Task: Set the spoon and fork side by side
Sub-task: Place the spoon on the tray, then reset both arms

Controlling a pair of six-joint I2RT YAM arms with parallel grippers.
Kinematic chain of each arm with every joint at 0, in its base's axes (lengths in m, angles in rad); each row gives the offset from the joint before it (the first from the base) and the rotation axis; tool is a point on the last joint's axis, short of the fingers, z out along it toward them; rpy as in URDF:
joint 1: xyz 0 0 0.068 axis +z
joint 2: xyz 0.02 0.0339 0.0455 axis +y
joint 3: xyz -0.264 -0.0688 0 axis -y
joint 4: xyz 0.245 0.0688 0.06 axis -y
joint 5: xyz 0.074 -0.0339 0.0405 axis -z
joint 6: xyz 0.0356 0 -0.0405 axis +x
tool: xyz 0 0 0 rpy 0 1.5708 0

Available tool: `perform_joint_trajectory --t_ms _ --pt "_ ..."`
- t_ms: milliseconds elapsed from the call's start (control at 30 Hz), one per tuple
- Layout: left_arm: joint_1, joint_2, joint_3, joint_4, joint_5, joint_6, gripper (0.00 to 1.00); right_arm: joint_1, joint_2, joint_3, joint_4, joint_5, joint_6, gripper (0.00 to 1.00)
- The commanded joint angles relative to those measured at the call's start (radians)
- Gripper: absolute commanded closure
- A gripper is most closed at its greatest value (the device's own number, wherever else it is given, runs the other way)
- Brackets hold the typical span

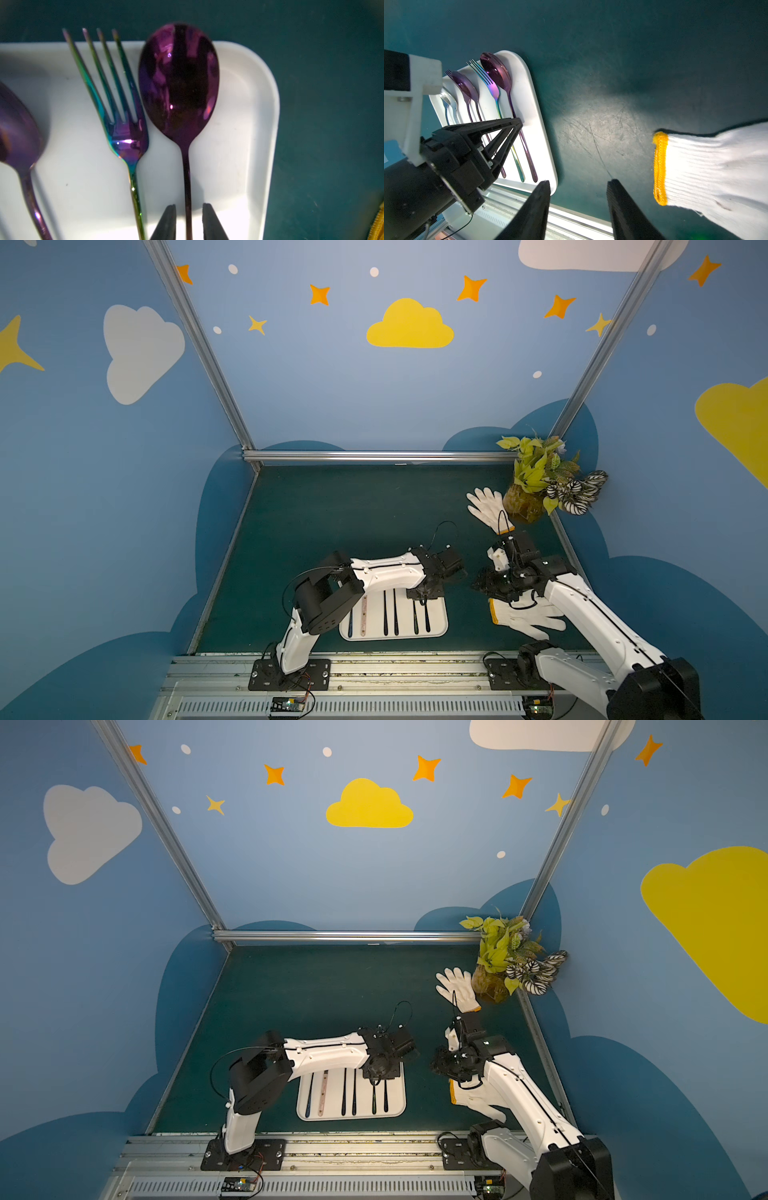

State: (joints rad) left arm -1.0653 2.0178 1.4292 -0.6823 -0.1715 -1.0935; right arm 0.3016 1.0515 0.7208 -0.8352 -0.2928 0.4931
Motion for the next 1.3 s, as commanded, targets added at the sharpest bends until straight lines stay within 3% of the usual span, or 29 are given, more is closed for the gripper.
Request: perform_joint_trajectory --t_ms 0,200,333,467,667,800,933,1033,1200,1267 --pt "-0.002 -0.016 0.011 -0.003 0.003 0.028 0.63 -0.004 -0.011 -0.003 -0.02 0.004 -0.002 0.5" --pt "-0.012 -0.128 0.084 -0.028 -0.037 0.127 0.37 -0.005 -0.025 0.025 -0.039 0.028 -0.023 0.46" --pt "0.015 -0.23 0.116 -0.063 -0.125 0.254 0.01 -0.007 -0.049 0.076 -0.067 0.065 -0.074 0.29" --pt "0.118 -0.369 0.078 -0.071 -0.168 0.436 0.0 -0.012 -0.085 0.136 -0.066 0.16 -0.111 0.09" --pt "0.392 -0.65 -0.116 0.034 -0.208 0.79 0.0 -0.027 -0.182 0.174 0.068 0.374 -0.172 0.03" --pt "0.641 -0.858 -0.4 0.321 -0.182 1.023 0.0 -0.044 -0.295 0.014 0.418 0.482 -0.276 0.02" --pt "0.86 -1.007 -0.75 0.701 -0.042 1.072 0.0 -0.098 -0.296 -0.214 0.899 0.51 -0.372 0.02" --pt "0.943 -1.0 -0.926 0.914 0.027 1.072 0.0 -0.172 -0.151 -0.28 1.09 0.475 -0.374 0.02" --pt "0.956 -0.893 -1.039 1.125 0.095 1.101 0.0 -0.208 0.089 -0.327 1.33 0.488 -0.436 0.02" --pt "0.956 -0.85 -1.075 1.224 0.072 1.117 0.0 -0.216 0.17 -0.343 1.435 0.482 -0.456 0.02"
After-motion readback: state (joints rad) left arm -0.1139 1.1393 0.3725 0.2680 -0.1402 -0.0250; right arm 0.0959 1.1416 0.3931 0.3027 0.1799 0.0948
